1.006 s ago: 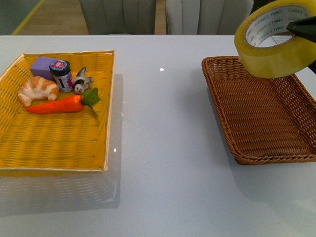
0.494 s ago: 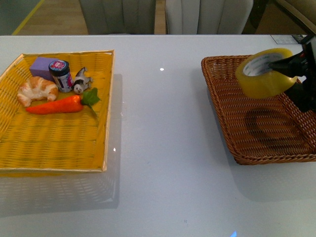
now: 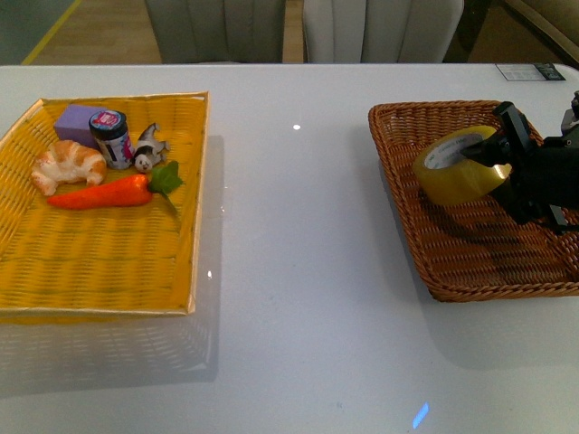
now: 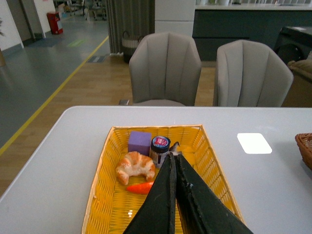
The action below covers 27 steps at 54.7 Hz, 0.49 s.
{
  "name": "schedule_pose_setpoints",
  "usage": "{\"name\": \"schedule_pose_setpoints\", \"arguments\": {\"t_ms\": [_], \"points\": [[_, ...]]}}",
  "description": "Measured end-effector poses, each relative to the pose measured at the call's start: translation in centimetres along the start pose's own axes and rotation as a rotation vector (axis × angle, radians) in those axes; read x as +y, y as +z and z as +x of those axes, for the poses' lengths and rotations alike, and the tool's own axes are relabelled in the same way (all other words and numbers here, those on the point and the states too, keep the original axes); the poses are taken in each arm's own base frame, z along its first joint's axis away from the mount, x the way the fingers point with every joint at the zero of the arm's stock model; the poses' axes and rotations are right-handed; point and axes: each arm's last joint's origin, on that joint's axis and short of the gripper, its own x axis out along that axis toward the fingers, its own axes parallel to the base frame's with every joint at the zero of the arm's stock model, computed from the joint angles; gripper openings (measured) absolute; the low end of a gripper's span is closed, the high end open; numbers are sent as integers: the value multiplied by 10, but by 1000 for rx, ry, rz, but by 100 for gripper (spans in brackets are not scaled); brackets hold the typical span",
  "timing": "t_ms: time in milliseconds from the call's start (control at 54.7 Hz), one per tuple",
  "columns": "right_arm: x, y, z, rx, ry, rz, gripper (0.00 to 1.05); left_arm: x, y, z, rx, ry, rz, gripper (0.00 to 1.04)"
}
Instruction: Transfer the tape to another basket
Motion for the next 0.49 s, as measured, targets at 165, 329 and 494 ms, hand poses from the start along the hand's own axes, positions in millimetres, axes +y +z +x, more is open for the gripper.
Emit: {"name": "schedule_pose_setpoints", "arguments": {"t_ms": [165,329,494], "points": [[-15,-4,-27,-14,-3,13,94,0,2,-7,-10,0,0,2],[1,23,-83,-118,111,-14,96,0,3,-14,-13,-1,0,2],[27,31,-166,-208,201,-89,96,0,3,-19,-13,-1,0,2]]}}
